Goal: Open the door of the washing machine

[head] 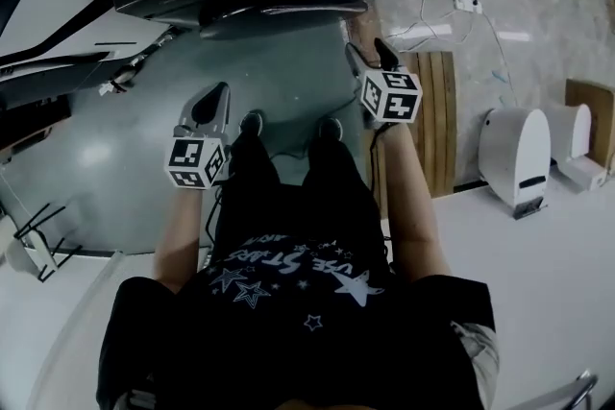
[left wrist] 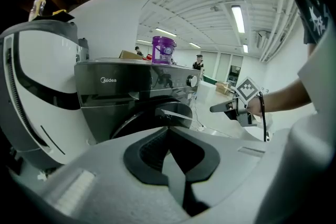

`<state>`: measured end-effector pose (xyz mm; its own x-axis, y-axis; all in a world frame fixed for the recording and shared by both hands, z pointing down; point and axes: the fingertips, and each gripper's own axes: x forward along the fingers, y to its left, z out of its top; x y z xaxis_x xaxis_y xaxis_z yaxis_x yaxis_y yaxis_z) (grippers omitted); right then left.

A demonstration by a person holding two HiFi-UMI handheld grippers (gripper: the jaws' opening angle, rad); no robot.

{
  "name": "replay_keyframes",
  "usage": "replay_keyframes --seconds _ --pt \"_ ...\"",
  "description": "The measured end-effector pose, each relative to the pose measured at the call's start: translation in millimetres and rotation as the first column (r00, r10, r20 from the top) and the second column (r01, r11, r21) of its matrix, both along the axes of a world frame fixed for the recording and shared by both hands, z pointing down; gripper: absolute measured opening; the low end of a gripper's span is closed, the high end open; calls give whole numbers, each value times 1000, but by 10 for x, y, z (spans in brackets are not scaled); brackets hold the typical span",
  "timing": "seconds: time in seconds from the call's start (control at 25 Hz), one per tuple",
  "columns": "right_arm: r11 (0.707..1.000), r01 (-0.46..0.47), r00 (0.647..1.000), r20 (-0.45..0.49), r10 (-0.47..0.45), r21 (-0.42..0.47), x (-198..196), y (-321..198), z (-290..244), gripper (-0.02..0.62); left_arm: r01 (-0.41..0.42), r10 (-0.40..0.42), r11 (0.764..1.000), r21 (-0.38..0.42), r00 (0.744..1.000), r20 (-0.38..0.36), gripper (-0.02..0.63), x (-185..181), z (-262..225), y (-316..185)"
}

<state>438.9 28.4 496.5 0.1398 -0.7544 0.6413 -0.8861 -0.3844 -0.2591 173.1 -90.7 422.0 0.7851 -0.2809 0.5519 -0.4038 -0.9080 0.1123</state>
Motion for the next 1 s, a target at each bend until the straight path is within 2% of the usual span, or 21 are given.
replay_keyframes --seconds 0.2,0.52,1.0 --pt "989 148 988 -39 -149 -30 306 -208 252 272 109 -109 994 10 994 18 11 121 59 267" --pt "954 288 945 -138 -297 -79 619 -607 680 272 236 -236 971 35 972 13 11 47 197 369" --pt "901 407 871 -232 -432 -150 657 -951 1042 272 279 -279 960 17 960 11 11 -89 557 435"
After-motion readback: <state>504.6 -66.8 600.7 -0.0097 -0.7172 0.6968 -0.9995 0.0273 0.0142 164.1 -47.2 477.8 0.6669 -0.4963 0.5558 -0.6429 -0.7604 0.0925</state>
